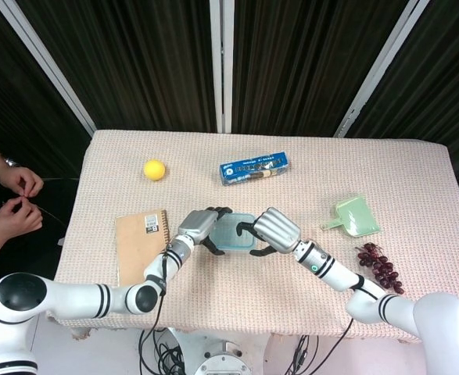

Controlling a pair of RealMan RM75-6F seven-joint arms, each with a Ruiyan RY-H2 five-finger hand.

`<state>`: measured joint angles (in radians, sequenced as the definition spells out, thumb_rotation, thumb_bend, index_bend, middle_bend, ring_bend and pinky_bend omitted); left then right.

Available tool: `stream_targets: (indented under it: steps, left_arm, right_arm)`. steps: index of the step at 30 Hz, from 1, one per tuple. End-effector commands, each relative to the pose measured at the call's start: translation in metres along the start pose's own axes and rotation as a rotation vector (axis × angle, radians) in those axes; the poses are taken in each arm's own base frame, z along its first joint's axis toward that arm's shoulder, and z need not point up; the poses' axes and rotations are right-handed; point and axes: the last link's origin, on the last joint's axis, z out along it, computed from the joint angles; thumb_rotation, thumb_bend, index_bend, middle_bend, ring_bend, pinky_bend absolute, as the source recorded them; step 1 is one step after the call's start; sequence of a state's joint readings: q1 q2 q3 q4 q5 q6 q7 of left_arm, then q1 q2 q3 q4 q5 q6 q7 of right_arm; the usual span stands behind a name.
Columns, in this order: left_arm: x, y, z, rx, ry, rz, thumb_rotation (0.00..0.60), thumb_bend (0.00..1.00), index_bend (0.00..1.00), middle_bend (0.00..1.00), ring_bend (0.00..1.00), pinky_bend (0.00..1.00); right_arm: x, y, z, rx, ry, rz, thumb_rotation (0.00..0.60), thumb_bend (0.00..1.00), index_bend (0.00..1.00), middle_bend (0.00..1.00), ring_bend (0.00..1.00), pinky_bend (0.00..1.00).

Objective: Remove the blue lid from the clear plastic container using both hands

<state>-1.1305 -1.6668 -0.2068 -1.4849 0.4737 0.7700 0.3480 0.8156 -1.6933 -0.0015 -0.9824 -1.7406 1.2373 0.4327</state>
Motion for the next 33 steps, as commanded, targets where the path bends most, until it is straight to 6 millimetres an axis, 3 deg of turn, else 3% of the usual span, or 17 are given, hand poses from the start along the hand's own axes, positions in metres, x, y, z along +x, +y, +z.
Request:
stream_targets:
  steps: [1, 21, 28, 33]
  left_arm:
    - [-0.001, 0.000, 0.000, -0.001, 0.002, 0.000, 0.600, 0.00, 0.32, 0.35, 0.25, 0.30]
    - [0.001, -0.002, -0.005, -0.023, -0.009, -0.024, 0.600, 0.00, 0.30, 0.34, 0.24, 0.29]
    - [0.003, -0.002, -0.009, -0.044, -0.040, -0.077, 0.600, 0.00, 0.25, 0.33, 0.24, 0.27]
    - [0.004, 0.001, -0.013, -0.071, -0.055, -0.087, 0.600, 0.00, 0.20, 0.30, 0.23, 0.26]
  right_arm:
    - [0.002, 0.001, 0.000, -0.003, 0.006, 0.002, 0.600, 0.00, 0.47, 0.84, 0.86, 0.98]
    - [0.006, 0.001, 0.004, 0.013, 0.039, -0.011, 0.600, 0.04, 0.47, 0.84, 0.86, 0.98]
    - [0.006, 0.001, 0.007, 0.035, 0.060, -0.019, 0.600, 0.25, 0.47, 0.84, 0.86, 0.98]
    - [0.003, 0.000, 0.009, 0.051, 0.063, -0.043, 0.600, 0.33, 0.47, 0.84, 0.86, 0.98]
